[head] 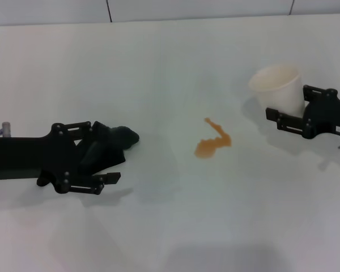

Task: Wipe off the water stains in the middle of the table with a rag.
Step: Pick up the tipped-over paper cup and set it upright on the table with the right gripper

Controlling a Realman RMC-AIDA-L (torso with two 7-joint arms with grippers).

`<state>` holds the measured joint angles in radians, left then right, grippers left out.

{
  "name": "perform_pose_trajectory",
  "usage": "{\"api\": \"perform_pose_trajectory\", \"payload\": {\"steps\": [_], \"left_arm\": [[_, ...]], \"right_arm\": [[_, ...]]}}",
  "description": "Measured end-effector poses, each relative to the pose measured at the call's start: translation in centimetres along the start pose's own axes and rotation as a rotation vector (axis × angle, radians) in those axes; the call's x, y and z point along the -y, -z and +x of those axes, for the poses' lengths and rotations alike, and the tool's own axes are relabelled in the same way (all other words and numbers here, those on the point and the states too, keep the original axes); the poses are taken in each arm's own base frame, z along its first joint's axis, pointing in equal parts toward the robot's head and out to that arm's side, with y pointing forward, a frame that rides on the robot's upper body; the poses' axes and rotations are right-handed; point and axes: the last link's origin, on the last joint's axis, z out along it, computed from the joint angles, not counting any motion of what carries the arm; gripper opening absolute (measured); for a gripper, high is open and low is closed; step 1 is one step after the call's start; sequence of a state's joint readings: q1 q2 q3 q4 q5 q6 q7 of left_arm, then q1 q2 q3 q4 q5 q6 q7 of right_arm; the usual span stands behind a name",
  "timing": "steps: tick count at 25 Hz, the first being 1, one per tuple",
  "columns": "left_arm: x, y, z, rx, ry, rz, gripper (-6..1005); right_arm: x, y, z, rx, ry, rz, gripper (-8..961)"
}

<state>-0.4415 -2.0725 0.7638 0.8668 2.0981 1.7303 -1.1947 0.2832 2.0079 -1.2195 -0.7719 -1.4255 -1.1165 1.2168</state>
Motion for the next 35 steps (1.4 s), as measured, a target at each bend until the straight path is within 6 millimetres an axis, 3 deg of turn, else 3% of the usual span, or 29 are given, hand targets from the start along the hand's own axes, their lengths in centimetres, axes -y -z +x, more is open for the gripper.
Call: {"api": "perform_pose_trajectory", "payload": {"steps": [16,35], "left_arm": [[0.0,-0.1,0.1,-0.005,0.001,-0.001,861],[-0.1,-0.1,0.0,-0.013,0.002,0.003,862]], "right_arm": [[-0.8,1.0,2.9,-0.051,-0.052,0.006,665],[-1.3,0.4,2.9,-0.056,-0.050,-0.020,668]]}}
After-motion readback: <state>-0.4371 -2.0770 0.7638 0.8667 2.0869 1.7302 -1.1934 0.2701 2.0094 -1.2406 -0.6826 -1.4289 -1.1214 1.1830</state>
